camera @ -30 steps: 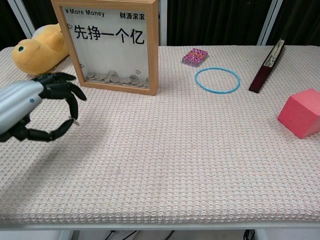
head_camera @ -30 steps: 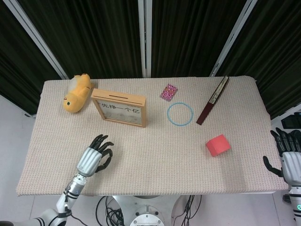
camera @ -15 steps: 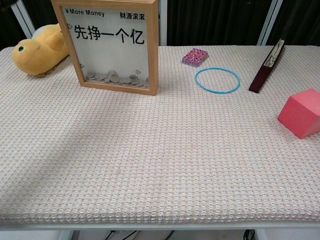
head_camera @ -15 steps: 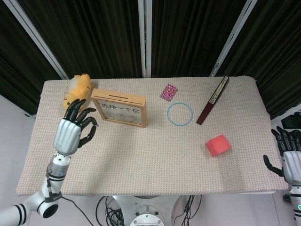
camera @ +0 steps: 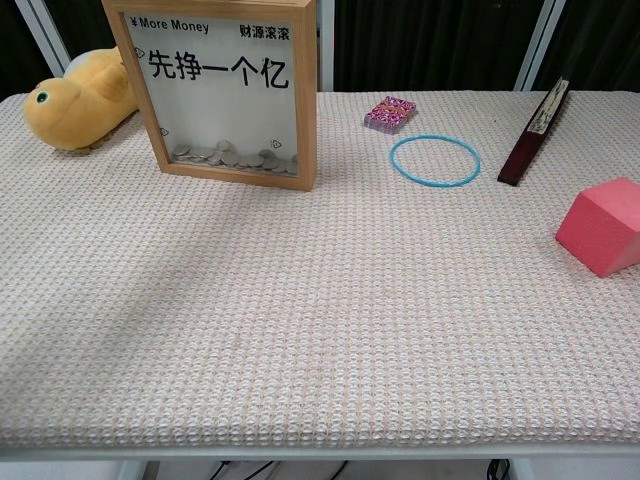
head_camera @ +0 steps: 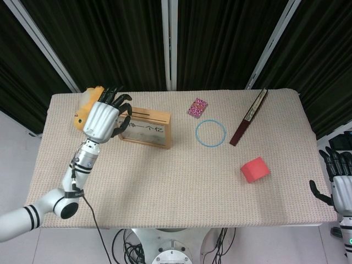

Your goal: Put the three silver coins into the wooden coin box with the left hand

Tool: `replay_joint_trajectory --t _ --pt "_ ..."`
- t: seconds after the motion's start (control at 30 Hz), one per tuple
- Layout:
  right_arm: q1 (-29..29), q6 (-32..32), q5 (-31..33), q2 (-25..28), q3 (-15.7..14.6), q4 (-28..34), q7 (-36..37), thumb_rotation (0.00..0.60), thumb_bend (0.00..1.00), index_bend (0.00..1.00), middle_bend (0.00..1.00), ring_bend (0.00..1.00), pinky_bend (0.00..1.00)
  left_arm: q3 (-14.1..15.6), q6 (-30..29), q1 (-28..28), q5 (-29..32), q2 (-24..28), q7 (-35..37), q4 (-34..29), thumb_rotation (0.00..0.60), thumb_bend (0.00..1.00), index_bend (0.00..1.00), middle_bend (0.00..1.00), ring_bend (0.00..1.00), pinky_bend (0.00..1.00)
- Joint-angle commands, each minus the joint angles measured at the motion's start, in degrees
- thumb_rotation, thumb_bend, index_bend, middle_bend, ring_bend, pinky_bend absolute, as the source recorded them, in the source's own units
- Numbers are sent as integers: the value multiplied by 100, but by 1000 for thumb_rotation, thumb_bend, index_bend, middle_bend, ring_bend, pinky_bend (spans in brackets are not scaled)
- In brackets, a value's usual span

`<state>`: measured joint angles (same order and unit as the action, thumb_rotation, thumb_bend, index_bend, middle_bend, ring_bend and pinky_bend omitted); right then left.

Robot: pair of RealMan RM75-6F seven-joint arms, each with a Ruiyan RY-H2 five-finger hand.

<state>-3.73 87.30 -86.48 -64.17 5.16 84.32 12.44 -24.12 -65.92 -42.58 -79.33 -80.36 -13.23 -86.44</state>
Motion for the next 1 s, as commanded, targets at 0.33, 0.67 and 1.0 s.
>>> replay_joint_trajectory --t 0.33,0.67,1.0 --pt "-11 -21 -8 -20 -9 -4 -15 600 324 0 0 0 0 11 626 -551 863 -378 -65 725 600 452 587 293 84 120" --pt "-16 -40 32 -27 9 -57 31 600 324 0 0 0 0 68 691 -701 1152 -422 -72 906 600 452 589 294 84 120" --pt "-12 -53 56 -42 12 -118 77 600 324 0 0 0 0 1 698 -736 1789 -495 -130 724 600 452 588 293 84 120"
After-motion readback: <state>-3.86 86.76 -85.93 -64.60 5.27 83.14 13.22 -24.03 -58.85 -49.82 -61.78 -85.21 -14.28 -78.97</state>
